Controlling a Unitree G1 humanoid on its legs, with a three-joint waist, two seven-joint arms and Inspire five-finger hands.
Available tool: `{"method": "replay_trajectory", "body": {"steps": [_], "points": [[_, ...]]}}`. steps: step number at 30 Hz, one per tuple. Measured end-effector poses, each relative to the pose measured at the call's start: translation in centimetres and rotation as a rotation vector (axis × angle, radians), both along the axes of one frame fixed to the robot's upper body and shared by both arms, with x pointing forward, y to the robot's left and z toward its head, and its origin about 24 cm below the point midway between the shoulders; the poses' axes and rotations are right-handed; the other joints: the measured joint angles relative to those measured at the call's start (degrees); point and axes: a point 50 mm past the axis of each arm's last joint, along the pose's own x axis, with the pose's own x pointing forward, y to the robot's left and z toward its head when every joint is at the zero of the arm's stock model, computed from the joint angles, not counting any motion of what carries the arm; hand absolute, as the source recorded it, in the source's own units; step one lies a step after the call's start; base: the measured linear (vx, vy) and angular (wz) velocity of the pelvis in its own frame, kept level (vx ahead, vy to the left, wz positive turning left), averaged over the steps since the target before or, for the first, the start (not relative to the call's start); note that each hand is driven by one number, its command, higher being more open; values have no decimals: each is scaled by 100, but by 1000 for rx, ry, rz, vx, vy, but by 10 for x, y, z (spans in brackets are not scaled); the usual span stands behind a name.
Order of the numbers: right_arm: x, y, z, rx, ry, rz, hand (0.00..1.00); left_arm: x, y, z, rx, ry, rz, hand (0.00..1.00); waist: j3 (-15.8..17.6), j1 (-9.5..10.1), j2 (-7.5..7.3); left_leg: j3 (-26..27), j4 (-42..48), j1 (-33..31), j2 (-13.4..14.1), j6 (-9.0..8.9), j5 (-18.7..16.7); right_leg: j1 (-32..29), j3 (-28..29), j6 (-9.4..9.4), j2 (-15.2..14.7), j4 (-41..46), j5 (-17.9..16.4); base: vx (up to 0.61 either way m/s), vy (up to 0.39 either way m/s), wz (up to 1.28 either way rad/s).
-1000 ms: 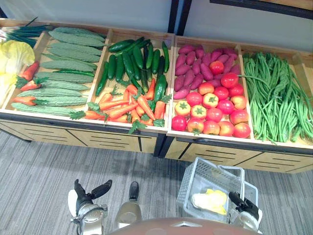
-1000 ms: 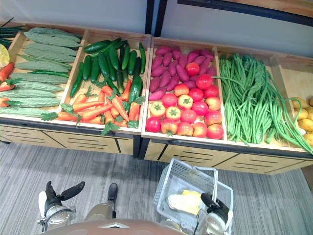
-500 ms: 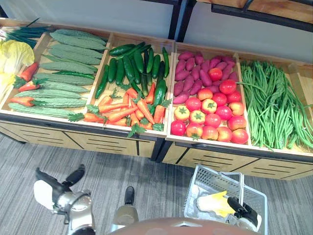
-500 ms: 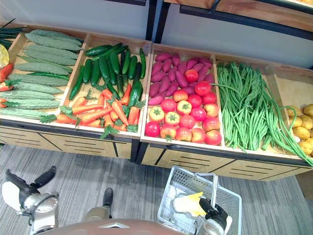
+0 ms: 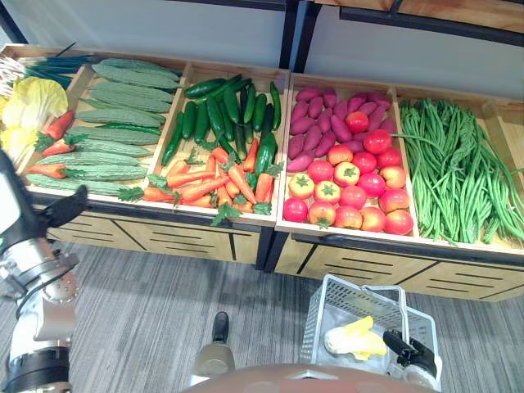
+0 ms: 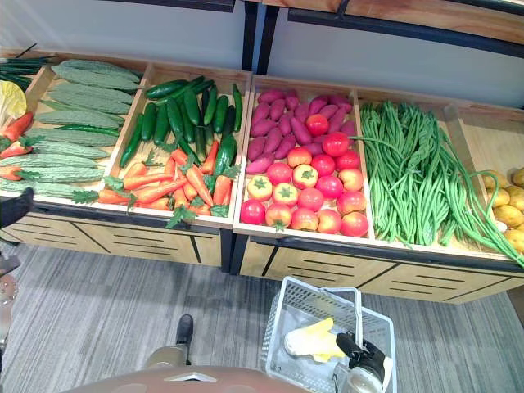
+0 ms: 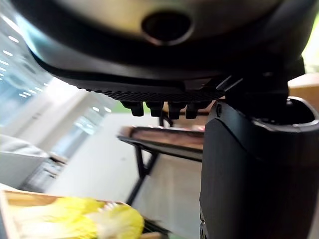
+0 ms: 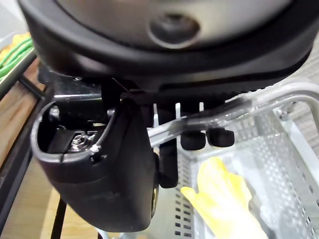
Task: Pick vegetable in the basket
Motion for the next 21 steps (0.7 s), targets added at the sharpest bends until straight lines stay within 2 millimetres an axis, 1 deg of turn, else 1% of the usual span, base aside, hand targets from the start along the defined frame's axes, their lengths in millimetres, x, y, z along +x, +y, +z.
{"method": "replay_trajectory", "body": {"steps": [2, 3, 5, 8, 9, 11, 14, 17, 21], "points": [[0, -5, 2, -8, -3, 7, 0, 9, -16, -2, 56, 77, -145, 100, 19, -3, 19, -30, 0, 3, -2, 2, 3, 30, -7, 8, 14, -41, -5, -42, -33, 4], [0, -8, 3, -14, -4, 12, 0, 16, -33, -3, 125, 154, -276, 100, 34, -4, 25, -28, -1, -4, 1, -1, 10, 27, 3, 21, 21, -45, -14, 0, 0, 0], [0, -10, 4, -19, -6, 13, 0, 18, -42, -6, 142, 197, -358, 100, 36, -13, 27, -37, -1, -2, 2, 1, 15, 31, 5, 23, 22, -46, -15, 0, 0, 0], [-1, -13, 4, -23, -5, 15, 0, 20, -57, -15, 185, 330, -511, 100, 38, -53, 25, -27, -1, 8, 4, -9, 52, 31, 35, 50, 25, -52, 3, 14, -34, -4], [-1, -13, 4, -23, -4, 15, 0, 20, -59, -16, 192, 353, -529, 100, 38, -57, 24, -17, -1, 5, 7, -22, 75, 20, 51, 96, 23, -39, 32, 0, 0, 0], [-2, -18, 6, -34, -1, 13, 0, 21, -66, -20, 216, 445, -597, 100, 48, -64, 21, 0, -2, 20, 8, -30, 71, 31, 136, 110, 24, -30, 42, 0, 0, 0], [0, -22, 8, -47, -3, 18, 0, 26, -73, -25, 233, 513, -643, 100, 56, -65, 37, 7, -4, 50, 18, -32, 67, 50, 142, 109, 24, -30, 42, -5, -35, 0], [4, -22, 9, -48, -13, 24, 0, 31, -79, -34, 234, 562, -672, 100, 73, -99, 62, 47, -7, 152, 29, -51, 37, 119, 192, 109, 20, -31, 42, -33, -30, -8], [11, -20, 10, -47, -24, 46, 0, 37, -73, -40, 221, 591, -631, 100, 102, -144, 105, 139, -7, 221, 64, -70, -67, 115, 312, 90, 23, -67, 29, -47, -24, -16]]}}
